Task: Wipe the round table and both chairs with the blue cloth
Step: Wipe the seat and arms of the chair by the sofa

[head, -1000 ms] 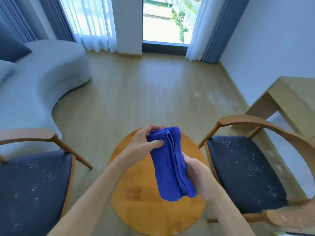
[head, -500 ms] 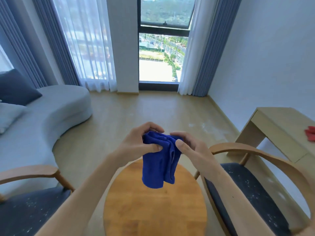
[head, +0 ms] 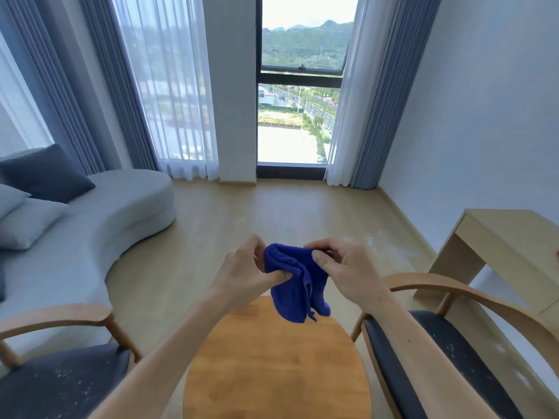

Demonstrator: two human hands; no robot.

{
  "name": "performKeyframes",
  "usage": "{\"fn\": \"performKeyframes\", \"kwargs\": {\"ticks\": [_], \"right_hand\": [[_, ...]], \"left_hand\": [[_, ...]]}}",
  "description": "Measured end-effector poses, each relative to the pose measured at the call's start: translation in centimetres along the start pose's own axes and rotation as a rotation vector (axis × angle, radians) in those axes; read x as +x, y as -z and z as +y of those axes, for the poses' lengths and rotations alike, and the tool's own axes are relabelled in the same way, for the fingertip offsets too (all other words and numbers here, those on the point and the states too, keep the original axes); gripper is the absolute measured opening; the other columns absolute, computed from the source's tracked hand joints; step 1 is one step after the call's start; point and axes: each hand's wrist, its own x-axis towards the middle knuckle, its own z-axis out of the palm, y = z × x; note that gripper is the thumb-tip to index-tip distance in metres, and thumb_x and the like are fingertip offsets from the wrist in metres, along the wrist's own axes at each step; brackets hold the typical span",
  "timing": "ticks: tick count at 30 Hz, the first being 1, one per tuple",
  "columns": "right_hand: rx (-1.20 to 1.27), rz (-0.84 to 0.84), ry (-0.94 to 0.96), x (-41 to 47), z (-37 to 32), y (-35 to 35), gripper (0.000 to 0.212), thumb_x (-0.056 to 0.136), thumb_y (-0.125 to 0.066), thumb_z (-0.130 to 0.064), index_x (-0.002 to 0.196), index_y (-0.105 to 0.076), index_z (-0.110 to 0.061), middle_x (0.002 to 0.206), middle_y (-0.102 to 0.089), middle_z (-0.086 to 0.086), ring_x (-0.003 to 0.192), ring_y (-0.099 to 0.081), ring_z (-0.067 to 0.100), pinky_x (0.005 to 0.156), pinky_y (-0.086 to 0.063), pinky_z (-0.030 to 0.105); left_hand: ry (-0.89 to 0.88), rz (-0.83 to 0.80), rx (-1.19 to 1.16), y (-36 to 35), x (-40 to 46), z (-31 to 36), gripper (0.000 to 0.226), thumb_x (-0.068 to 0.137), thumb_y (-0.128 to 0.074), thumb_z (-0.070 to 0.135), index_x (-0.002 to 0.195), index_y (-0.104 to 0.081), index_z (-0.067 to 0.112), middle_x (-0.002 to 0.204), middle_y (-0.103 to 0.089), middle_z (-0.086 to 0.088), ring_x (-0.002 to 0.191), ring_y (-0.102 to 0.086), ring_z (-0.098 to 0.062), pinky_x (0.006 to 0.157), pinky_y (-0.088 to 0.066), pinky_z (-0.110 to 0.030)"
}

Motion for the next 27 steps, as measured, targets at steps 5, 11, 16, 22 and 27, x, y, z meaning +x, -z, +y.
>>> {"fn": "performKeyframes", "kwargs": {"ticks": [5, 11, 16, 22, 27], "right_hand": [[-0.005, 0.040, 0.041, 0.7, -0.6, 0.7, 0.031, 0.094, -0.057, -0.008, 0.091, -0.066, -0.037, 0.082, -0.071, -0.016, 0.082, -0.064, 0.005, 0.070, -0.052, 0.019], [-0.009, 0.056, 0.077, 1.3, -0.9, 2.4, 0.029, 0.095, -0.056, -0.007, 0.093, -0.067, -0.033, 0.087, -0.071, -0.013, 0.085, -0.064, 0.005, 0.071, -0.054, 0.018], [-0.046, 0.005, 0.108, 1.7, -1.0, 2.6, 0.031, 0.095, -0.056, -0.005, 0.094, -0.065, -0.035, 0.090, -0.070, -0.014, 0.088, -0.064, 0.006, 0.072, -0.052, 0.016], [-0.046, -0.021, 0.108, 2.0, -0.7, 2.7, 0.030, 0.095, -0.055, -0.006, 0.096, -0.065, -0.033, 0.092, -0.070, -0.010, 0.089, -0.064, 0.007, 0.072, -0.056, 0.021], [-0.005, -0.030, 0.100, 2.1, -0.3, 2.4, 0.030, 0.095, -0.056, -0.006, 0.093, -0.066, -0.035, 0.089, -0.070, -0.011, 0.086, -0.064, 0.003, 0.067, -0.055, 0.019]], "left_hand": [[0.148, -0.089, -0.304, 0.0, 0.3, 1.3, 0.027, 0.084, -0.066, 0.017, 0.105, -0.059, 0.031, 0.106, -0.067, 0.009, 0.098, -0.066, -0.008, 0.082, -0.057, -0.035], [0.178, -0.187, -0.392, 1.3, 1.0, 1.7, 0.022, 0.087, -0.055, 0.026, 0.107, -0.065, 0.026, 0.089, -0.072, 0.011, 0.083, -0.067, -0.008, 0.069, -0.052, -0.023], [0.025, -0.262, -0.020, 1.6, 1.4, 1.0, 0.039, 0.075, -0.076, 0.037, 0.109, -0.060, 0.029, 0.096, -0.070, 0.010, 0.087, -0.068, -0.005, 0.083, -0.056, -0.033], [-0.096, -0.252, 0.186, 0.3, 1.1, 0.9, 0.065, 0.068, -0.074, 0.060, 0.122, -0.049, 0.034, 0.111, -0.059, 0.020, 0.097, -0.059, 0.003, 0.076, -0.044, -0.014], [-0.105, -0.245, 0.190, -0.8, 0.8, 1.0, 0.053, 0.068, -0.065, 0.050, 0.115, -0.053, 0.031, 0.103, -0.062, 0.019, 0.092, -0.060, 0.001, 0.074, -0.048, -0.016]]}}
